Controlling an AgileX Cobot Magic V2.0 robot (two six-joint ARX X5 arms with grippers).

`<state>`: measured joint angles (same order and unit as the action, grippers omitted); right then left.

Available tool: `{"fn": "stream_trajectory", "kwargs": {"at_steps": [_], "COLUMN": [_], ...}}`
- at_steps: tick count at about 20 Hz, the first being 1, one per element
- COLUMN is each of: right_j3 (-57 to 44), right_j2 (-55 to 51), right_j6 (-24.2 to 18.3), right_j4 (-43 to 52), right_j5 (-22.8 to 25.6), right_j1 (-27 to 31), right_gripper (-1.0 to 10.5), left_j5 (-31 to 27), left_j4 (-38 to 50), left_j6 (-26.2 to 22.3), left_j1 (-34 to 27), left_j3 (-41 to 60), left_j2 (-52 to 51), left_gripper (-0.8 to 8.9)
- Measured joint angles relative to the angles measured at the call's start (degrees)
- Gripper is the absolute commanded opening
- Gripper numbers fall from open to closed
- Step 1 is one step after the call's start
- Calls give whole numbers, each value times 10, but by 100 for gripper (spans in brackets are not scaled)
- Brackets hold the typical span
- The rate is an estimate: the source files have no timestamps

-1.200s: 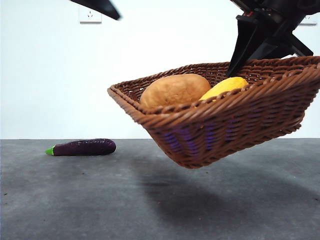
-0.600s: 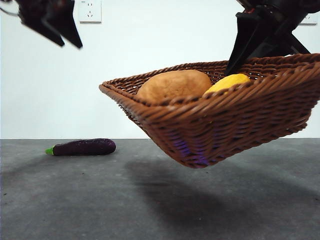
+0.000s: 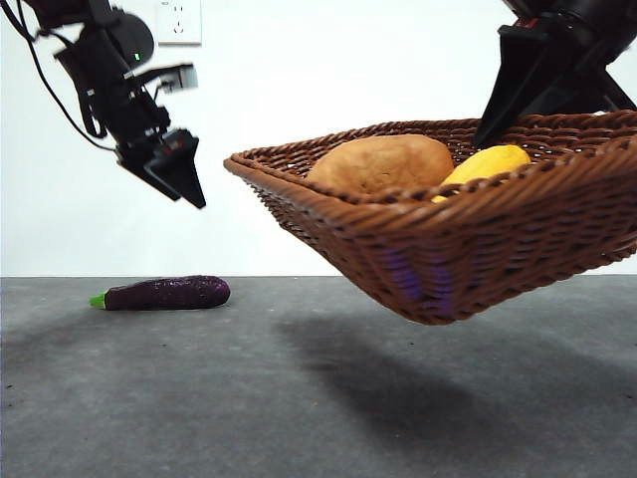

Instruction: Help me put the vegetables on the table into the basket

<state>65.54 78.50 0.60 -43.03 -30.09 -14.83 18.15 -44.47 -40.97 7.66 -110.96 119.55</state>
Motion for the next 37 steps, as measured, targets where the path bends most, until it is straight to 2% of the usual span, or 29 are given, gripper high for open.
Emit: {"fn": "stream_trajectory", "kwargs": {"at_steps": [6,16,17,20,21,26,32,35,37], "right_j3": [0,0,0,0,0,0,0,0,0], "right_j2": [0,0,0,0,0,0,0,0,0], "right_j6": [-20,-26,-26,-27,-27,-28,-27,-25,-22], "right_j4": [-8,-15,-15,-15,-15,-15,-15,-15,-16], "right_j5": [-19,-42,-44,-45,-45,-45,-27,-27,-26], "right_j1": [15,15,15,14,14,14,15,14,15], "right_gripper": [-10,-10,-10,-10,-10,-10,-11,-11,-11], "left_j5": [0,13,13,12,12,11,18,55,57], "left_j4": [-2,17,17,28,35,35,-21,-43,-64], "left_j6": [-35,-40,-40,-34,-28,2,5,6,5], "left_j1": [-1,-1,-1,-1,-1,-1,-1,-1,4], "left_j3": [-8,-8,-8,-8,-8,-8,-10,-10,-10], "left_j2": [77,133,134,135,135,135,119,65,16], "left_gripper": [475,462,418,83,4,-6,-5,-4,-4]}}
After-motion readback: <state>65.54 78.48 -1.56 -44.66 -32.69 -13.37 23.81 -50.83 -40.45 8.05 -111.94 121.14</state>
